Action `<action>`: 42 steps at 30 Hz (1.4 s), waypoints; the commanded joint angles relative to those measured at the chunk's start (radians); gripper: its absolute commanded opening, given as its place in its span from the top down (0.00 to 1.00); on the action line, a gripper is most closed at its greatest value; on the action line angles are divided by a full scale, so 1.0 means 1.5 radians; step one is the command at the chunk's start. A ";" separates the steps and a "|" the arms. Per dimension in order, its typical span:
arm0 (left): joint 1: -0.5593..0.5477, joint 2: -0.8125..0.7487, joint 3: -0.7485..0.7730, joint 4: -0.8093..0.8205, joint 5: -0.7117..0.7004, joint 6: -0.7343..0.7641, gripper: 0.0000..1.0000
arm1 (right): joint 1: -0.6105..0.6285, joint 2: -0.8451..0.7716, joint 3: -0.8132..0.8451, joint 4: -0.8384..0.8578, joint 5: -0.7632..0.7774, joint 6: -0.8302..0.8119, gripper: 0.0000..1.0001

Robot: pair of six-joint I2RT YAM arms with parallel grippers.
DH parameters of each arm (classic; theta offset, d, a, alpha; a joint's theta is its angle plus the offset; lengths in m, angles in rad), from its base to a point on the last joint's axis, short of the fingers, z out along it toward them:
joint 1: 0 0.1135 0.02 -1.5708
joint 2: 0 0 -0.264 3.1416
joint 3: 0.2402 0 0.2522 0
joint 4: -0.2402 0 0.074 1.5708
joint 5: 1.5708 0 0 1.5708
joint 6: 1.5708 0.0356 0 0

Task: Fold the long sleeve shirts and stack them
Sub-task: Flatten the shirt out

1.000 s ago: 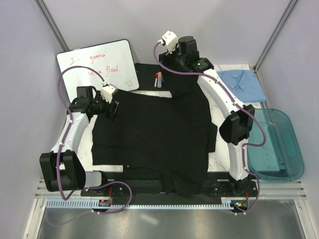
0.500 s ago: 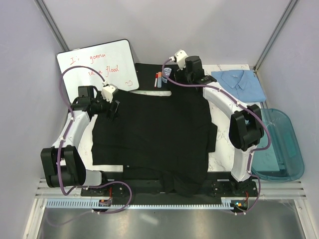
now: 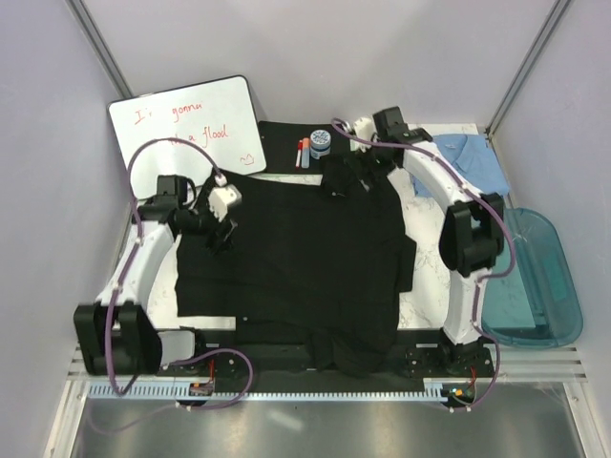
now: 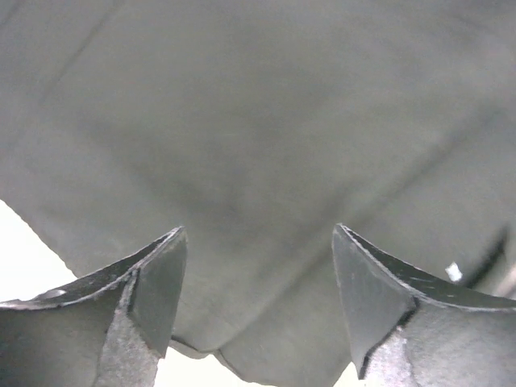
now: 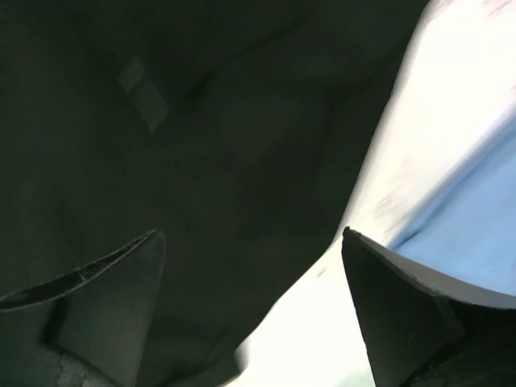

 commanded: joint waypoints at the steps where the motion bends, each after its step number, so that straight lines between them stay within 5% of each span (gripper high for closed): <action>1: -0.133 -0.112 -0.044 -0.190 0.065 0.184 0.24 | 0.010 -0.203 -0.174 -0.176 -0.230 -0.006 0.10; 9: -0.455 -0.207 -0.113 -0.304 0.033 0.315 0.44 | 0.104 -0.206 -0.368 -0.179 -0.337 -0.017 0.44; 16: -0.676 -0.209 -0.227 -0.180 -0.082 0.262 0.45 | 0.115 -0.106 -0.359 -0.079 -0.291 0.027 0.50; 27: -0.737 -0.184 -0.332 0.039 -0.201 0.277 0.24 | 0.115 -0.035 -0.326 -0.040 -0.208 0.042 0.54; 32: -0.739 -0.172 -0.371 0.081 -0.228 0.311 0.23 | 0.114 -0.031 -0.322 -0.042 -0.201 0.038 0.54; 35: -0.740 -0.154 -0.373 0.087 -0.230 0.317 0.38 | 0.115 -0.027 -0.322 -0.041 -0.199 0.038 0.54; 42: -0.740 -0.216 -0.291 0.023 -0.135 0.319 0.91 | 0.113 -0.019 -0.322 -0.030 -0.189 0.047 0.54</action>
